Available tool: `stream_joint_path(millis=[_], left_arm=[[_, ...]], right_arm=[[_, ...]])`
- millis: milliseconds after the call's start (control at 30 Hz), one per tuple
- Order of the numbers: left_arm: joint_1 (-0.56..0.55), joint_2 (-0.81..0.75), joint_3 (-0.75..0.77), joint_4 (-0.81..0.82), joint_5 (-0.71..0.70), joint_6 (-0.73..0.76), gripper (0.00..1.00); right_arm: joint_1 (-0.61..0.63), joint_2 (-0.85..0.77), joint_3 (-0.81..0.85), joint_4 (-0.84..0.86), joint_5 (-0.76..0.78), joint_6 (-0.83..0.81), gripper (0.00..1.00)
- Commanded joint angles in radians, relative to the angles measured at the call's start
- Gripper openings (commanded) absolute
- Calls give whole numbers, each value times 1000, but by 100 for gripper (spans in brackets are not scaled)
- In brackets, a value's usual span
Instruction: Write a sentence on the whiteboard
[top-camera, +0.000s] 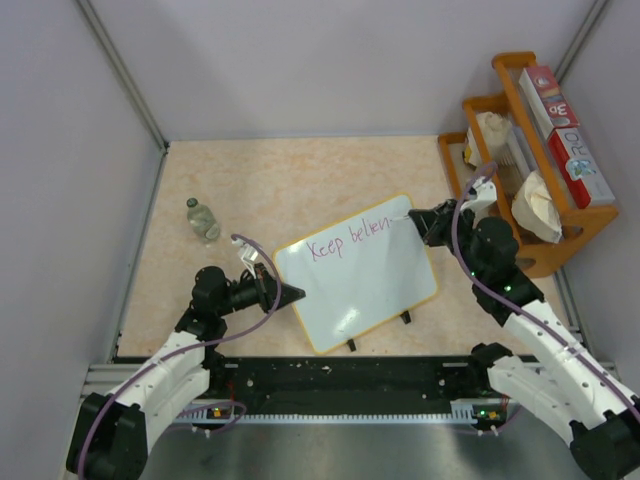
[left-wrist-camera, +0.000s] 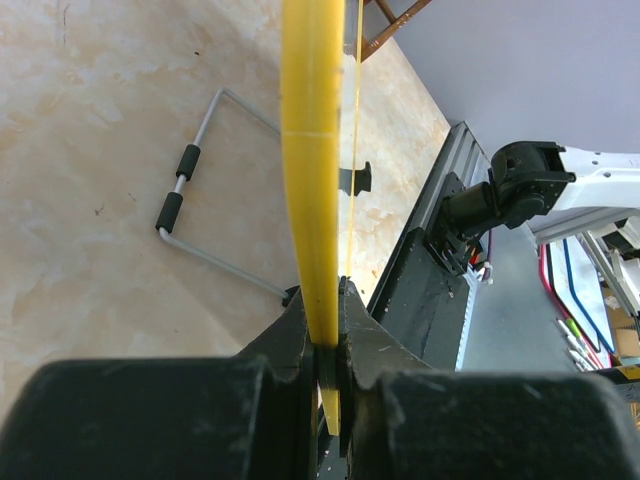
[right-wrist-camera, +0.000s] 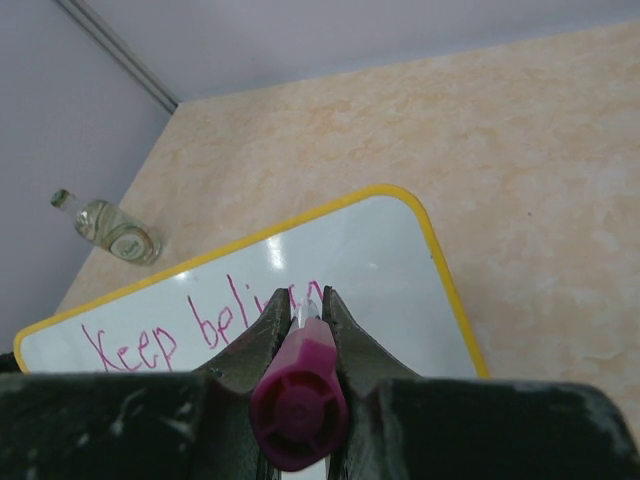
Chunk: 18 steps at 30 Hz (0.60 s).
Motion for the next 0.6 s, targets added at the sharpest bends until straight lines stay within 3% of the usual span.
stream_joint_path(millis=[0, 567], left_arm=[[-10, 6, -34, -60, 30, 141, 0], [-10, 2, -36, -60, 28, 141, 0]], right_arm=[[-12, -16, 89, 35, 2, 6, 0], [-12, 132, 91, 108, 2, 6, 0]])
